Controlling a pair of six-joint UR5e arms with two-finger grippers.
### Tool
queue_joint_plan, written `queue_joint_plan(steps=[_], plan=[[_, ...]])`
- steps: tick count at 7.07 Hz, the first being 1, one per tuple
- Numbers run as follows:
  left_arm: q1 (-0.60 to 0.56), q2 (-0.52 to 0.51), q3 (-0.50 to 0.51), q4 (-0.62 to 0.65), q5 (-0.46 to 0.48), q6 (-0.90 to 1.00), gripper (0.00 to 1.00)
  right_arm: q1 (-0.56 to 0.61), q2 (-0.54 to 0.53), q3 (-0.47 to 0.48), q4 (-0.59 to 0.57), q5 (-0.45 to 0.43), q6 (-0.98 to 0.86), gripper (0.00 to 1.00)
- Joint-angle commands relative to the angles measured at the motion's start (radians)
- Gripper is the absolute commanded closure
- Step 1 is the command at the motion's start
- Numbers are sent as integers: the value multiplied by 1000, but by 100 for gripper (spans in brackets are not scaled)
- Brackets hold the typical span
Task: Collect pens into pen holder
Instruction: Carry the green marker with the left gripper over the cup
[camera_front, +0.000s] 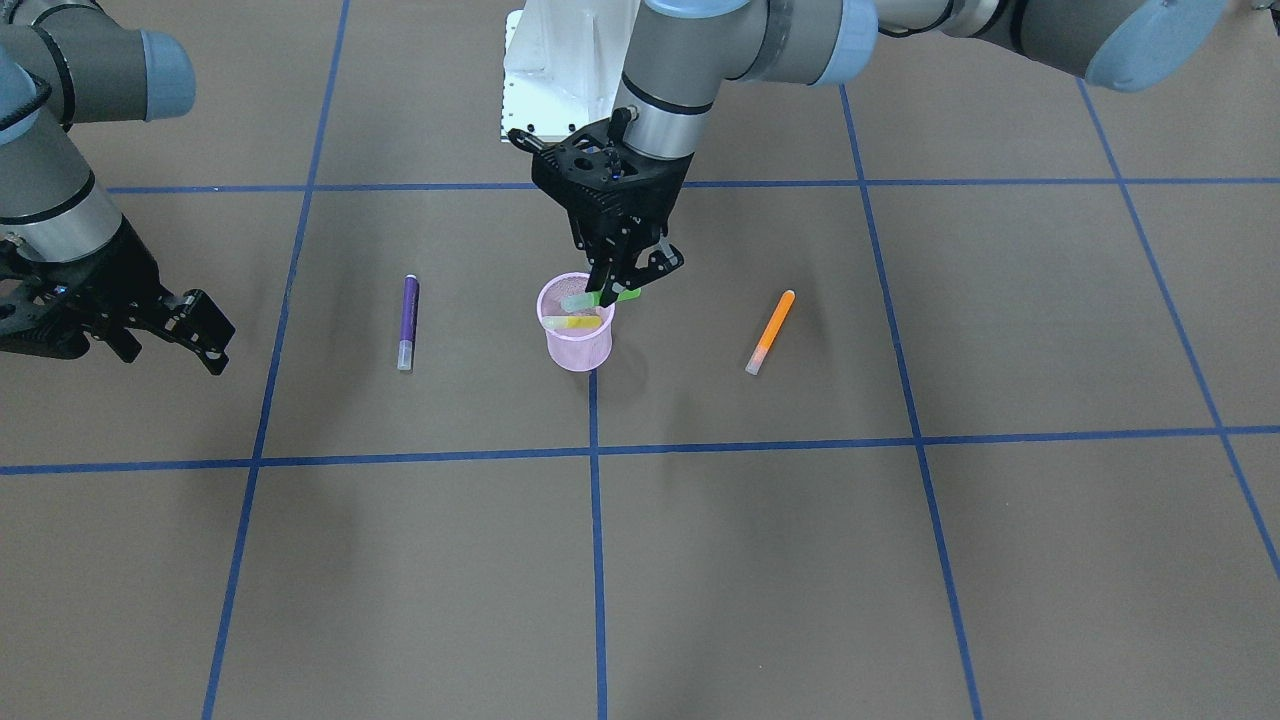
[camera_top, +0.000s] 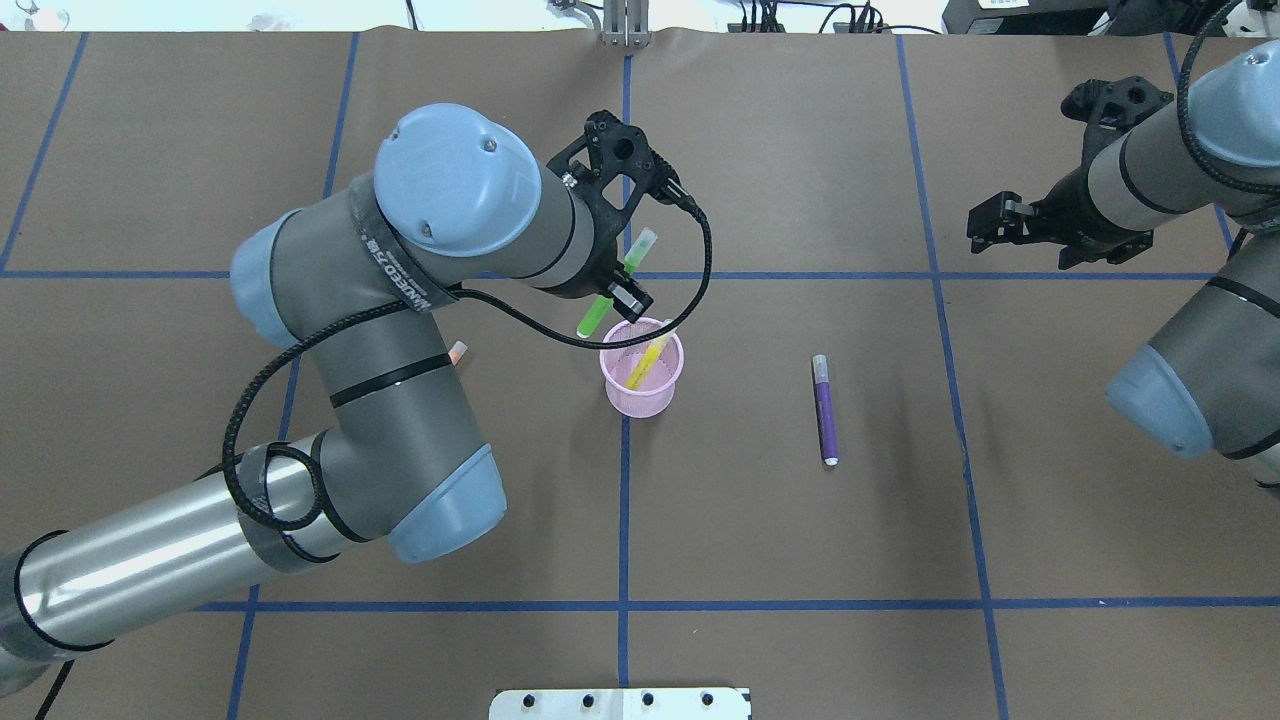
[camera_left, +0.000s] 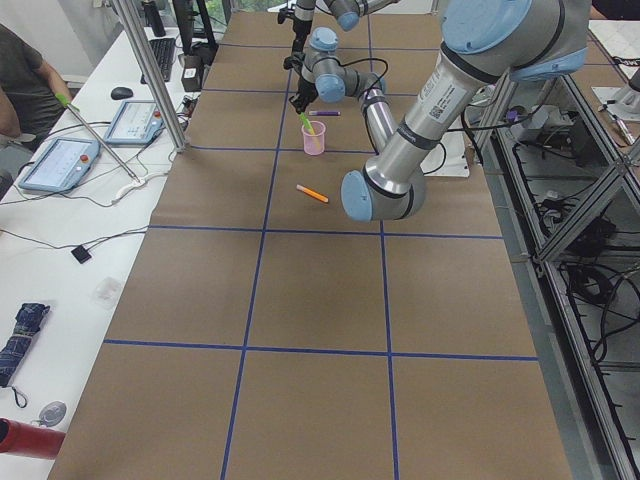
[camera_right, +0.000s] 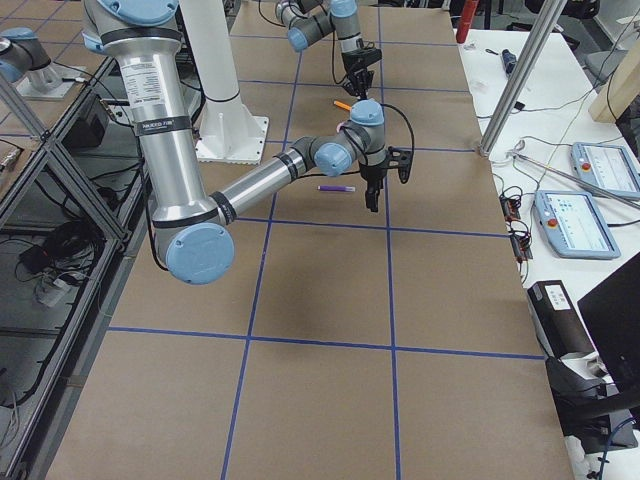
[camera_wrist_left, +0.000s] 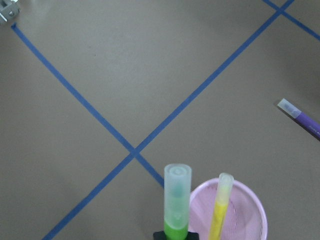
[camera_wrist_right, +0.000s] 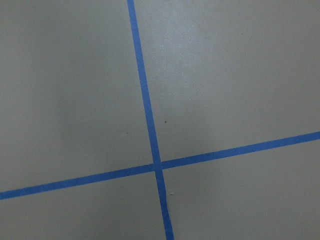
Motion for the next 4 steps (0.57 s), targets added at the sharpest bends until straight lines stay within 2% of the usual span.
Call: queue_joint_plan(steps=[1,4], plan=[[40,-3,33,-51,24,-67,100,0,0,-2,0,0,0,0],[56,-2,33,-51,25,-71,100,-2,0,-5,0,-2,0,0]])
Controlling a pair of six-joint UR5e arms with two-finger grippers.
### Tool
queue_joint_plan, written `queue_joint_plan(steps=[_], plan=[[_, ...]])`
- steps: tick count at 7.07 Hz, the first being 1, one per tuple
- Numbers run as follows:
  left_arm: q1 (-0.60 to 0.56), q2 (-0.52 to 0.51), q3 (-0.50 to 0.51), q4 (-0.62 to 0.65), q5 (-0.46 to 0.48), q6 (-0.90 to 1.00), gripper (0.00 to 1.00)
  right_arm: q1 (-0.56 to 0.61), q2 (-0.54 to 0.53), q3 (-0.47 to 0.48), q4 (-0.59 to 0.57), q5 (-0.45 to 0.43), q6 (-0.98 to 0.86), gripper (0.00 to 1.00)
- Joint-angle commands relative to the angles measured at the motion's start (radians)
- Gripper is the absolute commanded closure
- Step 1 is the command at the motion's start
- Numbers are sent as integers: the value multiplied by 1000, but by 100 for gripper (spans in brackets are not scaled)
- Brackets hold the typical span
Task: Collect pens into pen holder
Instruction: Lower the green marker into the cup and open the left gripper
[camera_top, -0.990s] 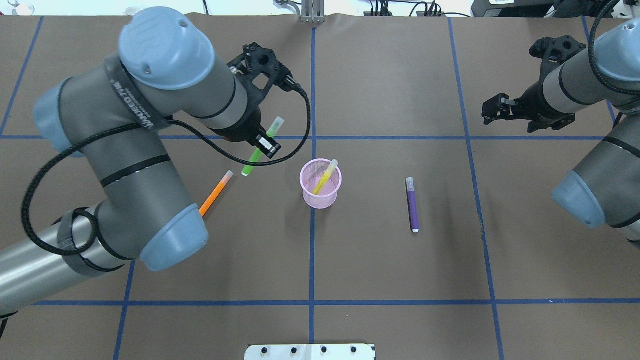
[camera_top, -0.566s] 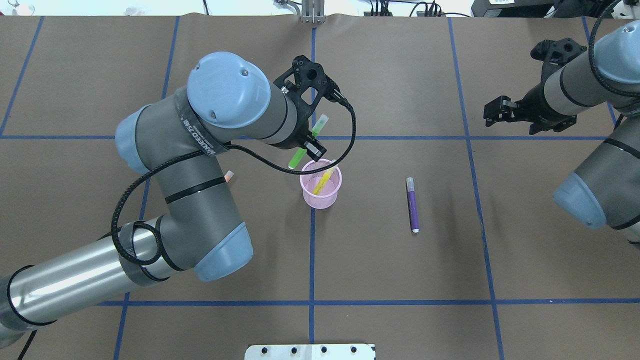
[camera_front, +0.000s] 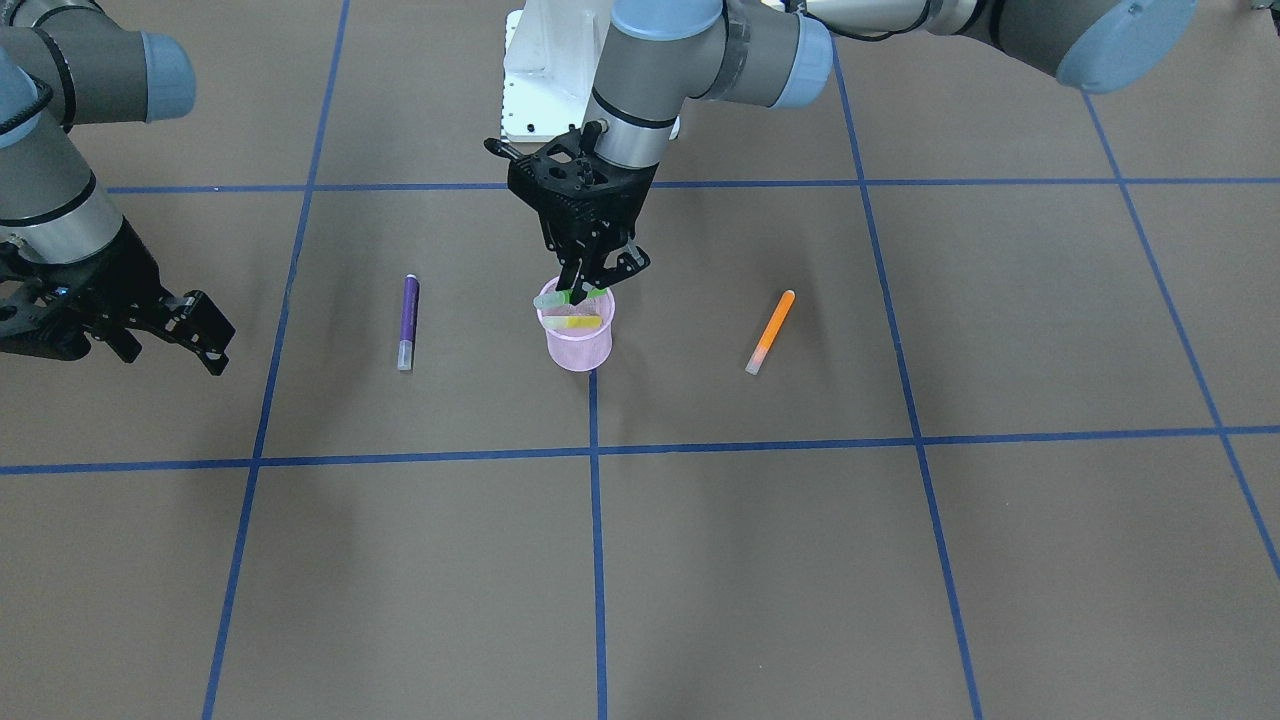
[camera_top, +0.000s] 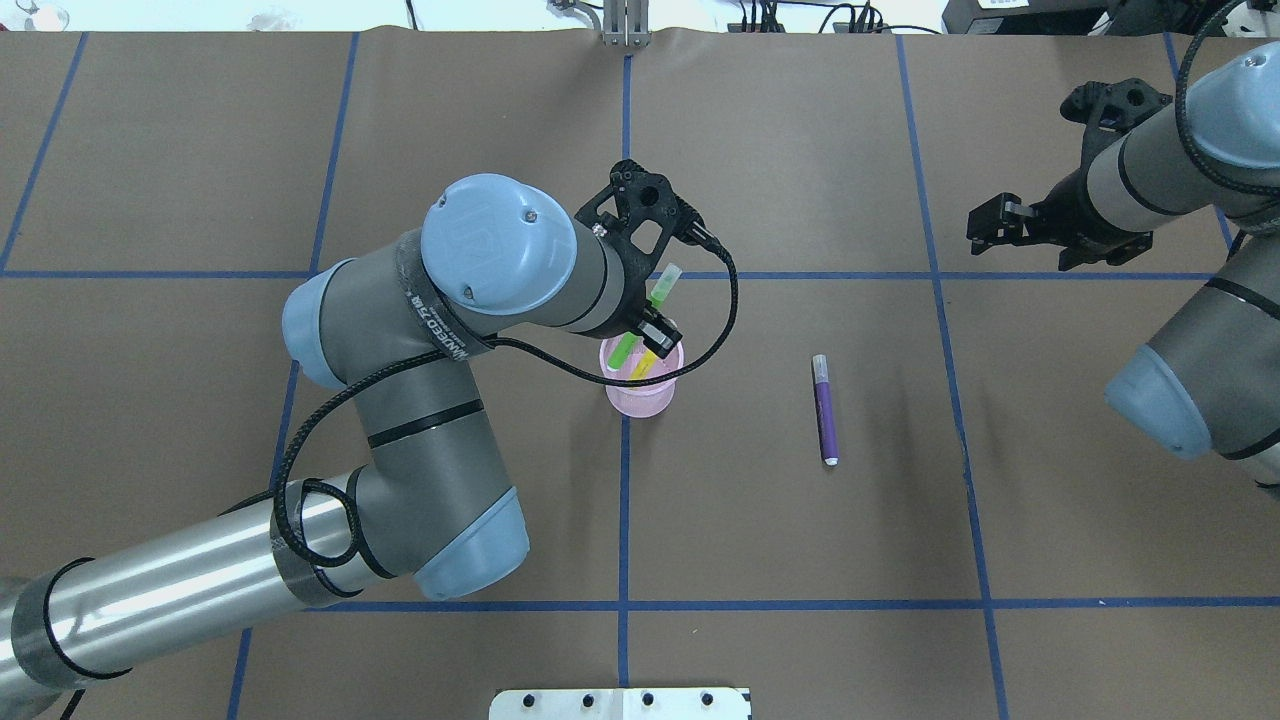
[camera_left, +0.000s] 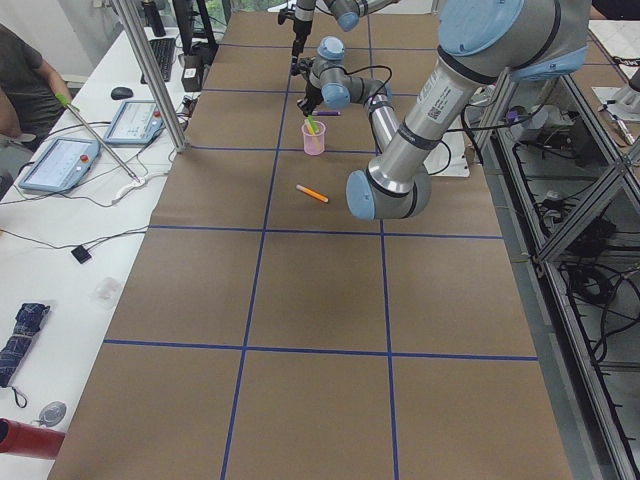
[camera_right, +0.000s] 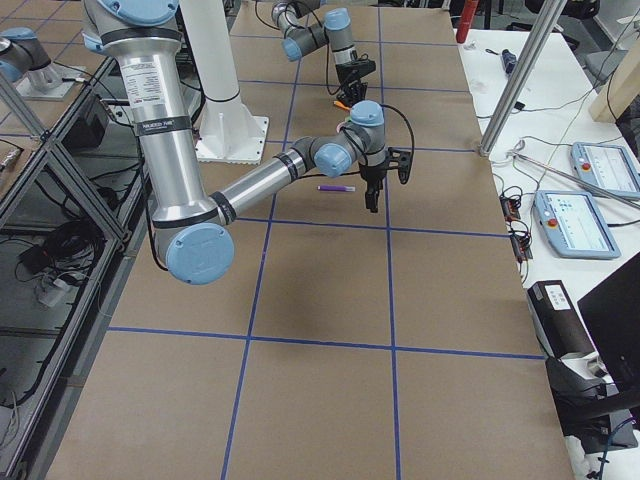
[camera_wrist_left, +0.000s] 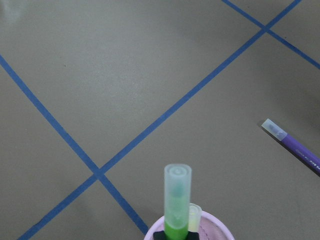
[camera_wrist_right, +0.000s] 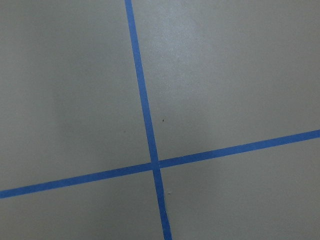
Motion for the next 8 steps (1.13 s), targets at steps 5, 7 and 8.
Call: queue_joint_plan(steps=[5,7,8], plan=[[7,-9,48,-59,33,-2,85,0,1,-11,17,0,2,0],[13,-8,47,-60,80,-26,40,0,1,-11,17,0,2,0],[11,-6,41,-59,82,-140,27,0,5,-9,17,0,5,0]])
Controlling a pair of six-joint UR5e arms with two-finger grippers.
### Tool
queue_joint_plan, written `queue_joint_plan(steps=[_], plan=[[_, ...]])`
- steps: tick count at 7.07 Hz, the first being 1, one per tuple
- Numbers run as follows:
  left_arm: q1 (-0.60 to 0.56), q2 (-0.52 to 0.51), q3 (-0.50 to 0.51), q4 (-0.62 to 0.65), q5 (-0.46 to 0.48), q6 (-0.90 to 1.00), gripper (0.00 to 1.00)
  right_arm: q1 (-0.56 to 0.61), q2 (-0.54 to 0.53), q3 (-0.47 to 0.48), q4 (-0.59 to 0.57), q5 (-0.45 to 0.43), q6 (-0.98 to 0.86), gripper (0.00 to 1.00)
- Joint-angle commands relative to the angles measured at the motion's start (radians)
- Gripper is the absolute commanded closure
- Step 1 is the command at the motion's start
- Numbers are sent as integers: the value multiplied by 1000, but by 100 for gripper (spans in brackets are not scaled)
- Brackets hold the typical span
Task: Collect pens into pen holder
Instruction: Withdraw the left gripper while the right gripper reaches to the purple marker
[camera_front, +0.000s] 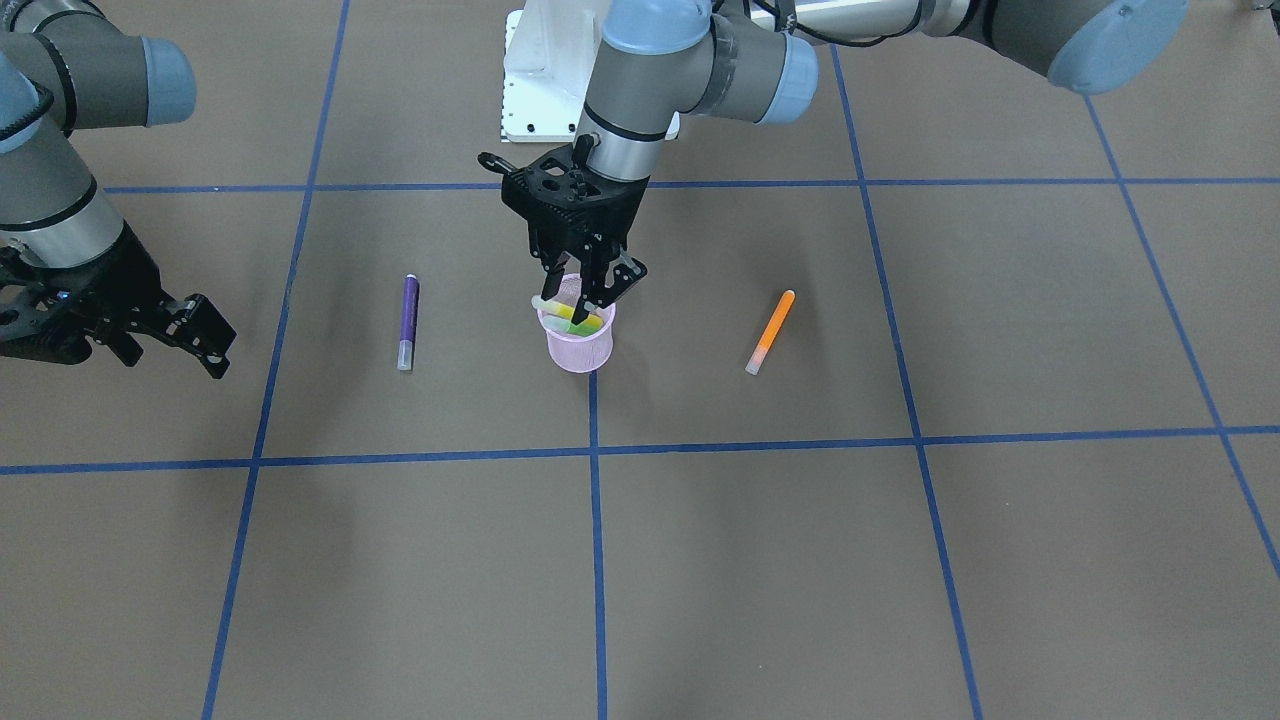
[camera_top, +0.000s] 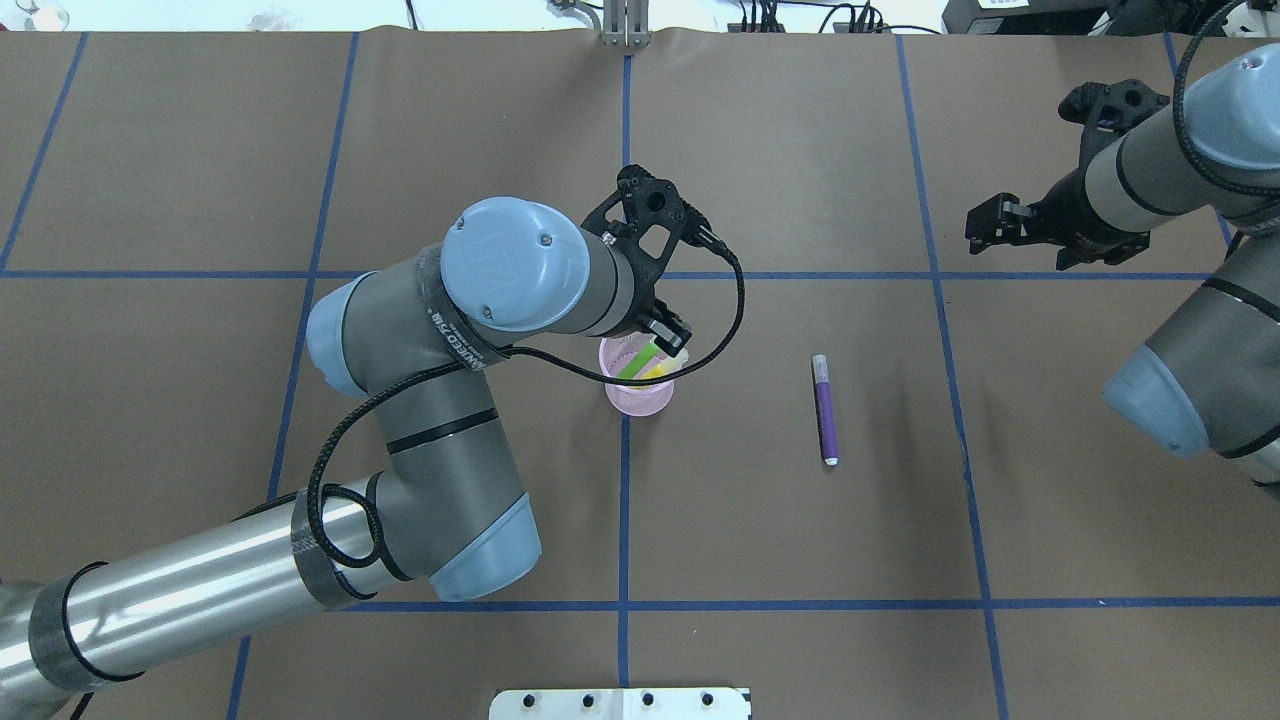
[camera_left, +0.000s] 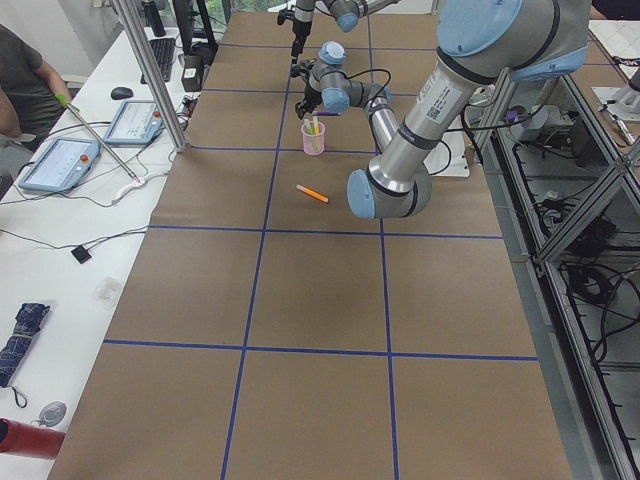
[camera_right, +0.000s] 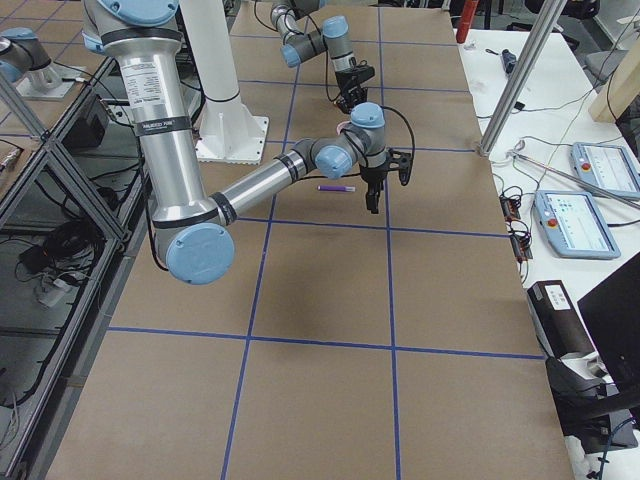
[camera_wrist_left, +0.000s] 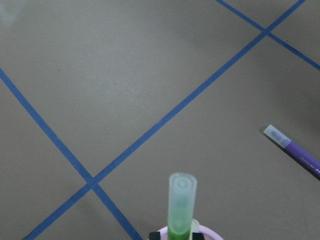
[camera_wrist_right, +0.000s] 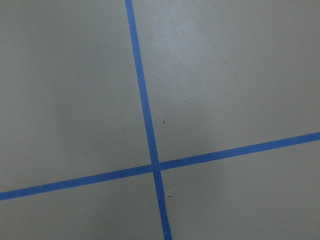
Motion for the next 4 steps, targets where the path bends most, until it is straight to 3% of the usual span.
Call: queue_joint_plan(steps=[1,2,4], plan=[[-18,4,-44,10,2,-177,27,-3,12,0,11,0,8,0],[-55,22,-73,37,-4,-209,27,-33,16,0,53,-2,12,0],[-189,67,-153,230,-219,-224,29,-139,49,-2,97,8,126,0]])
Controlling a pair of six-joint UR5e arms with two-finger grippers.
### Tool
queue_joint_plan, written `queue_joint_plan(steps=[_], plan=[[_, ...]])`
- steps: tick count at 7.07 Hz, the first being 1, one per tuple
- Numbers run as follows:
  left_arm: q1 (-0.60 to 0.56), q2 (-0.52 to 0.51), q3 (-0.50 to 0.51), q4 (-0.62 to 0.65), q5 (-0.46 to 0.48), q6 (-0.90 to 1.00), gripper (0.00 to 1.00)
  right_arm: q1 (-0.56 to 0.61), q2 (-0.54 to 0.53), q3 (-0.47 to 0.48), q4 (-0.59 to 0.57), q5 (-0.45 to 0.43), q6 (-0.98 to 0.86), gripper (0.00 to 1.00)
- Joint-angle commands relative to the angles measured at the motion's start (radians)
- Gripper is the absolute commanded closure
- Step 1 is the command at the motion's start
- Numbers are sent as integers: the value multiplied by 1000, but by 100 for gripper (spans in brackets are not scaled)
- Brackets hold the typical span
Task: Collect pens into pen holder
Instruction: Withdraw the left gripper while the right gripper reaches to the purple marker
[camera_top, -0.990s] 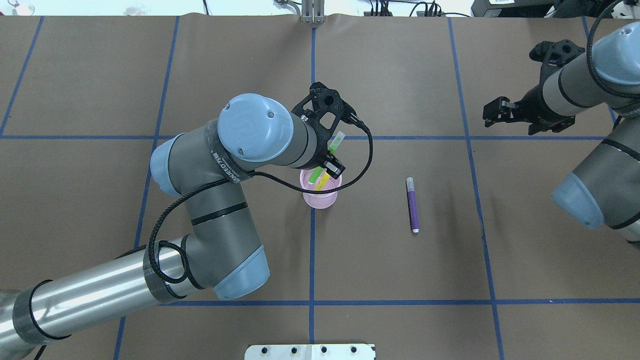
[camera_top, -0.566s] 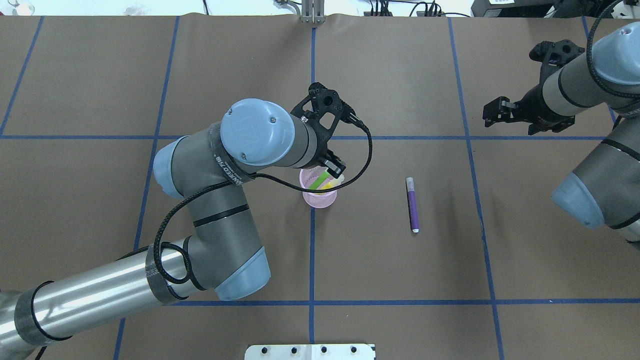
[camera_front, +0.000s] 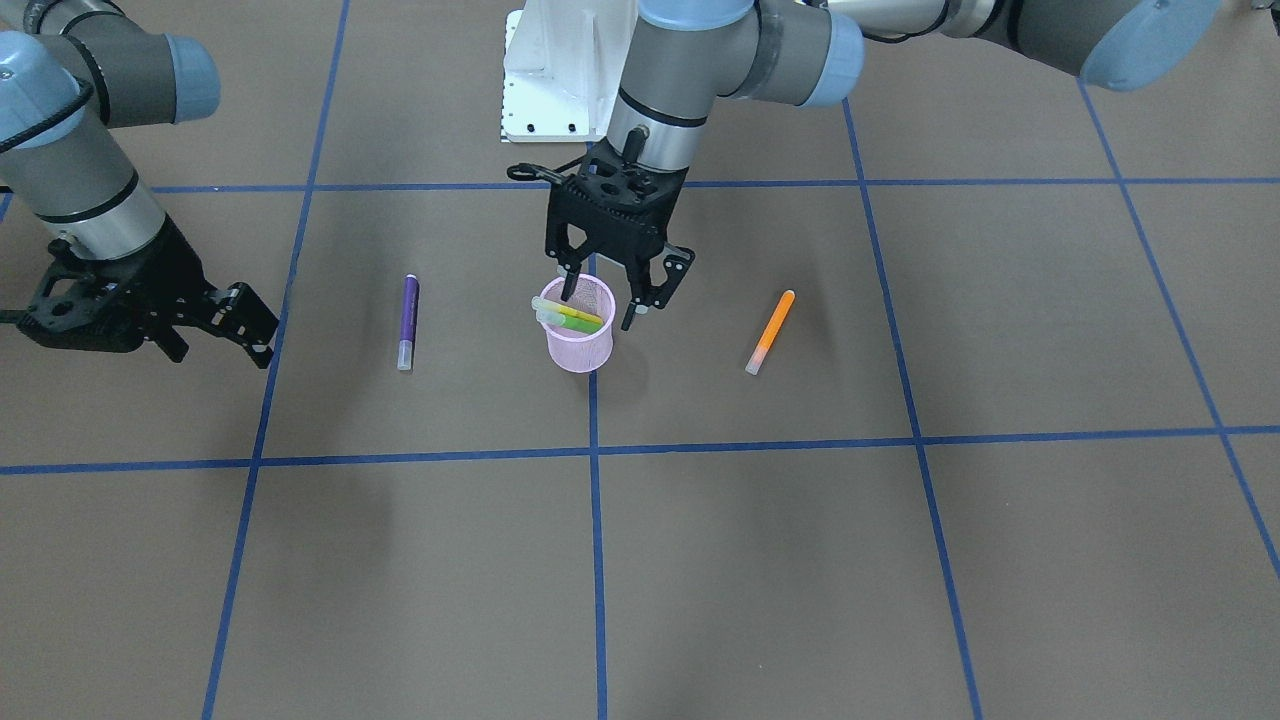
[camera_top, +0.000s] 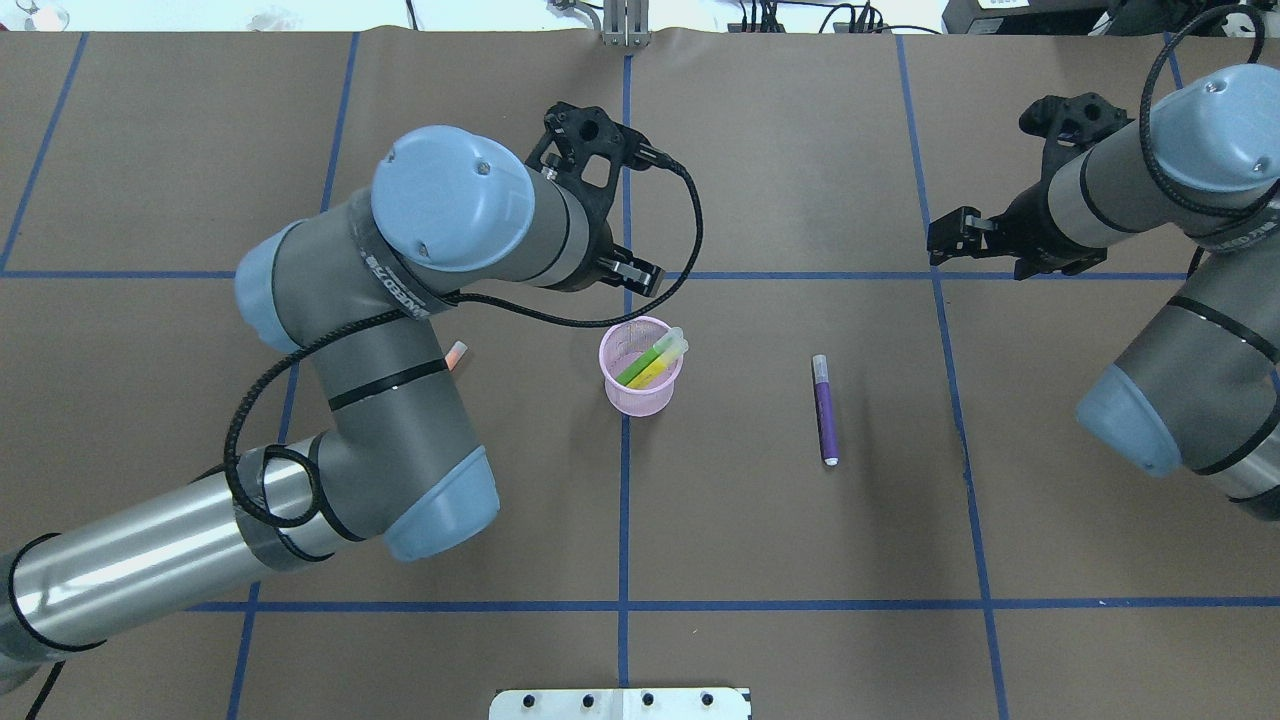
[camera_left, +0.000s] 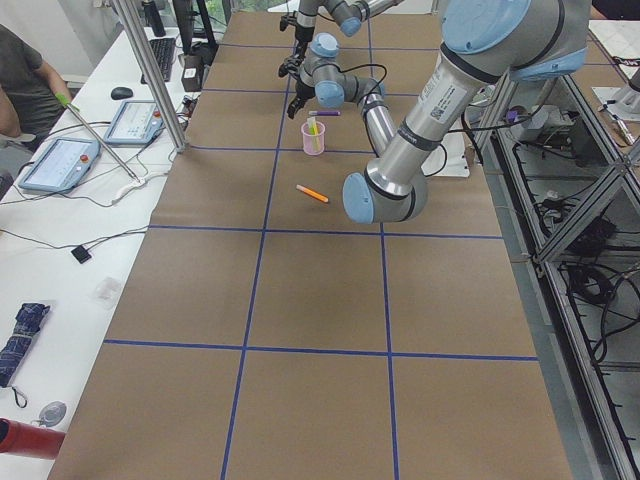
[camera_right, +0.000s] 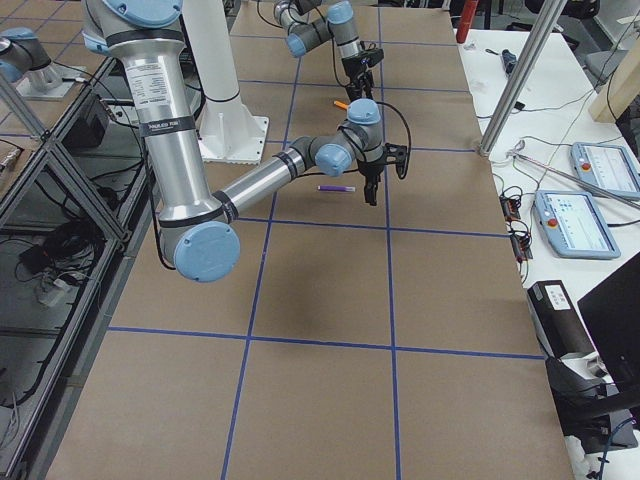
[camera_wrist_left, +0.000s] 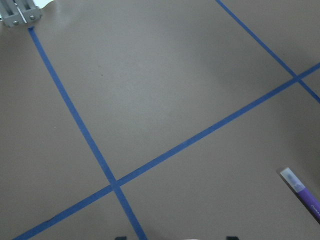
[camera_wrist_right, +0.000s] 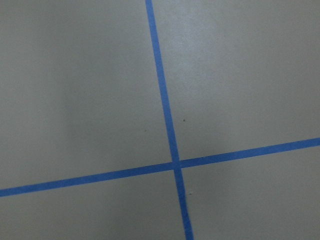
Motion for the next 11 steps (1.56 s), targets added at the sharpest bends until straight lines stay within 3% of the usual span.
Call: queue_joint_plan(steps=[1,2,3,6,9,11], plan=[[-110,108,-114,128,-160,-11,29,-61,44,-23,-15,143,59,1],[-113,183,-183,126,-160,-10,29,-52,67,-61,-24,258,44,1],[-115,194,-202,128,-160,-13,29,-69,92,-101,-38,309,42,2],[-115,205,-210,128,-157,-14,29,-109,159,-122,-245,295,-54,2],[-113,211,-202,126,-157,-16,28,-164,188,-152,-247,298,-58,1],[-113,233,-213,123,-156,-17,27,-170,207,-172,-291,235,-47,1]])
